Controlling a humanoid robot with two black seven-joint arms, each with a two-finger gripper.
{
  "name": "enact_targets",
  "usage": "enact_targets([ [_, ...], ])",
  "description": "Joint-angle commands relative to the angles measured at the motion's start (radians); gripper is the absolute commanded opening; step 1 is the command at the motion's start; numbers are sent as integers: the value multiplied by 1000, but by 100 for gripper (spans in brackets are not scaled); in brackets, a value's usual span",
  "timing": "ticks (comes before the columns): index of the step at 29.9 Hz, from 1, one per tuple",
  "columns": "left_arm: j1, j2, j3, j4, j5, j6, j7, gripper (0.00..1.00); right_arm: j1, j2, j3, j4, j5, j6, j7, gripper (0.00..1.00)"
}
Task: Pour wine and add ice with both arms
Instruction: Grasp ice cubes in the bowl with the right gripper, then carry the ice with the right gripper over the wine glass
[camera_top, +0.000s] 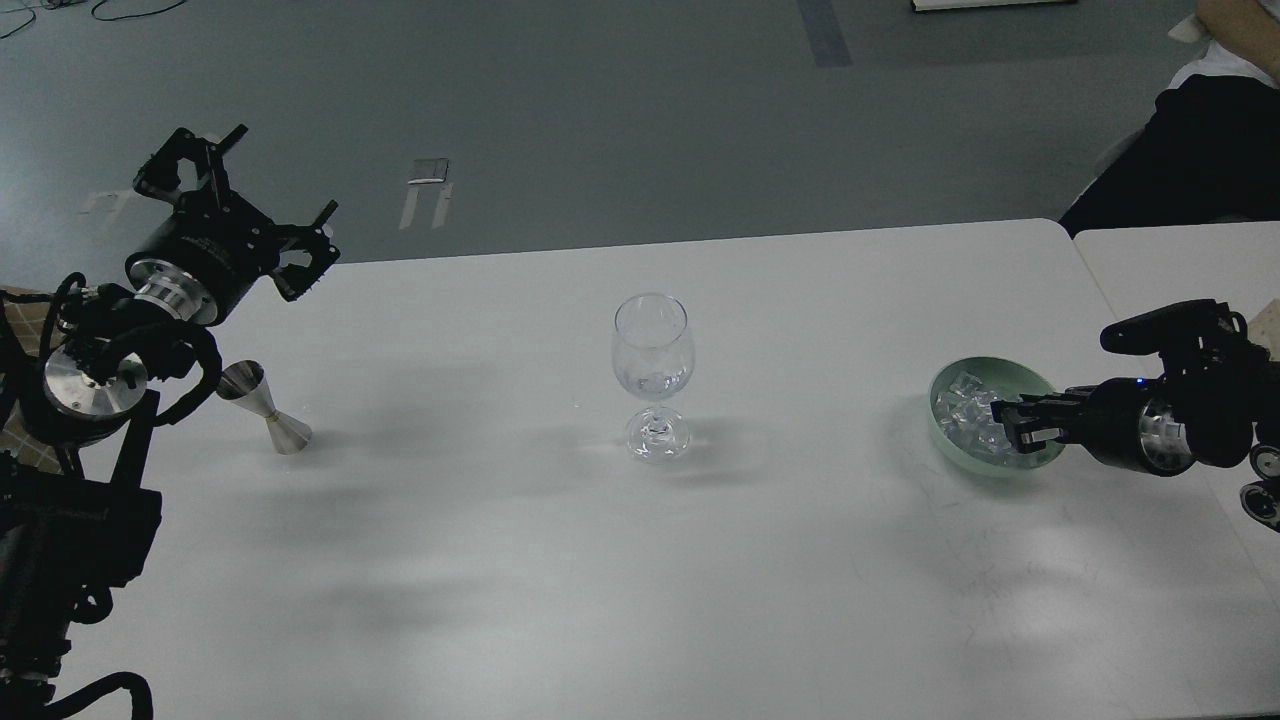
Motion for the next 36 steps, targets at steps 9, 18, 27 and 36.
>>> enact_targets([
  [9,-2,6,0,-3,0,0,5,98,2,-12,138,46,5,-8,0,9],
  [18,-2,3,0,-11,-2,0,6,98,9,74,342,116,23,-6,-12,8],
  [27,-2,12,-8,-32,-2,0,9,98,14,299,352,264,17,-5,-41,8],
  [36,0,17,-18,-32,-2,0,9,98,61,422,352,288,9,-6,-62,5],
])
